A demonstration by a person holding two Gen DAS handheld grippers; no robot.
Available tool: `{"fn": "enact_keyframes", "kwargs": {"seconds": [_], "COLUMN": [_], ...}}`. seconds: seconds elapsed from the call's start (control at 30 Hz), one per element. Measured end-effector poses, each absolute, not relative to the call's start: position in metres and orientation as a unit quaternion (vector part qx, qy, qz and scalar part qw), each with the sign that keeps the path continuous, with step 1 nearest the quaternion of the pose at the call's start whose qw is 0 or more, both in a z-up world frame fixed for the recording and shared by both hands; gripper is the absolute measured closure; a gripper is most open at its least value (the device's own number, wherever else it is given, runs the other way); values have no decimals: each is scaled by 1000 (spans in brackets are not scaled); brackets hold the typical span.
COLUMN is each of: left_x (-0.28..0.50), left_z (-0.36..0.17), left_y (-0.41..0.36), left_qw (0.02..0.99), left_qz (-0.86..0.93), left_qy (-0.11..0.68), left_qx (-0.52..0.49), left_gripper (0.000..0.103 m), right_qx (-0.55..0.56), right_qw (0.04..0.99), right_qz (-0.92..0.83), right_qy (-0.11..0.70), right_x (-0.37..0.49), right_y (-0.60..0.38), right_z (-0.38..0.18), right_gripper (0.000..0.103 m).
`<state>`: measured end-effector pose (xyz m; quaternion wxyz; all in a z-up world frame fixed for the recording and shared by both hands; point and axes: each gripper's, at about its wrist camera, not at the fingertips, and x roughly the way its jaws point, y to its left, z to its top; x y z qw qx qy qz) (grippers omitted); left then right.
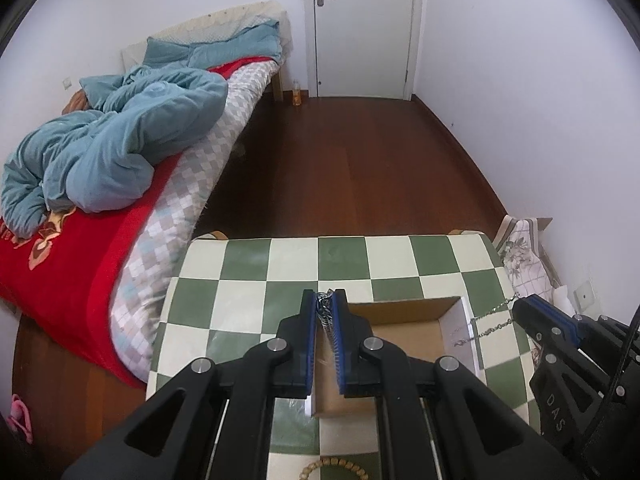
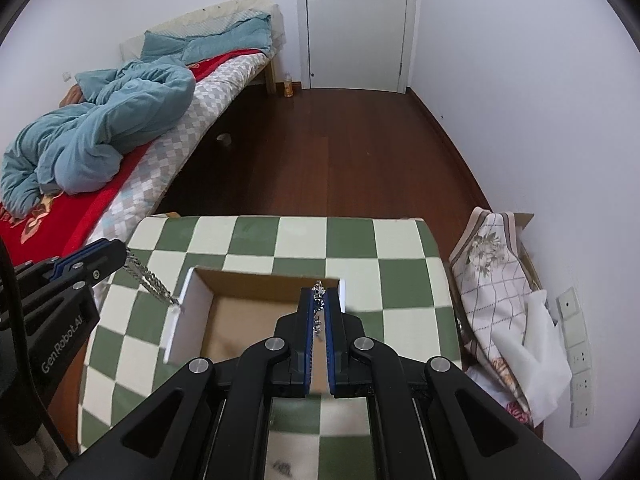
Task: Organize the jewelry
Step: 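Lift both held chains and carry them over the white box, then open both tools to drop the chains into the box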
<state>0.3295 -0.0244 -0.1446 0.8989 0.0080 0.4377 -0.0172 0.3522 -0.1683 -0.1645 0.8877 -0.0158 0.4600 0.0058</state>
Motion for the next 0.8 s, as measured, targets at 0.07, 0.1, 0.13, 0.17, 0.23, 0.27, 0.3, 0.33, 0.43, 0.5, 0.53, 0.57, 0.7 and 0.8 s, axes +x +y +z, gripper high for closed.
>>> {"fn": "enact_keyframes", "kwargs": {"seconds": [0.07, 0.1, 0.13, 0.17, 0.23, 0.27, 0.3, 0.33, 0.43, 0.5, 0.53, 0.57, 0.7, 0.8], "left_x": [337, 341, 344, 347, 352, 354, 356, 358, 364, 366, 366, 364, 355, 346], "left_z": [-150, -154, -156, -159, -165, -168, -170, -171, -176, -178, -178, -178, -175, -173], "left_y": [-24, -25, -25, -25, -26, -26, -28, -29, -31, -31, -31, -30, -27, -18], "left_qw": [895, 893, 891, 889, 885, 884, 883, 882, 879, 878, 878, 881, 889, 895], "left_qz": [-21, -23, -24, -24, -28, -29, -31, -31, -34, -30, -25, -18, 25, 40], "left_qy": [445, 450, 453, 457, 464, 467, 469, 470, 475, 478, 478, 473, 457, 443], "left_qx": [1, -1, -2, -6, -7, -11, -10, -9, -12, -10, -9, -7, 26, 28], "left_gripper": [98, 98, 98, 98, 98, 98, 98, 98, 97, 97, 93, 93, 45, 0], "right_qx": [-14, -12, -11, -9, -6, -9, -9, -11, -18, -20, -20, -22, -14, -4], "right_qw": [886, 885, 884, 882, 879, 876, 875, 873, 867, 863, 858, 855, 847, 846], "right_qz": [4, 5, 7, 8, 9, 10, 9, 12, 15, 18, 23, 21, 13, 3], "right_qy": [464, 465, 468, 472, 478, 482, 484, 488, 497, 505, 512, 517, 531, 533], "right_x": [363, 367, 373, 377, 384, 388, 389, 392, 397, 398, 399, 398, 393, 383], "right_y": [-170, -171, -172, -173, -174, -174, -174, -174, -174, -174, -173, -173, -177, -182], "right_z": [-170, -173, -176, -179, -186, -189, -192, -196, -206, -213, -217, -220, -231, -236], "right_gripper": [98, 98, 98, 98, 98, 98, 98, 98, 98, 97, 97, 97, 55, 13]}}
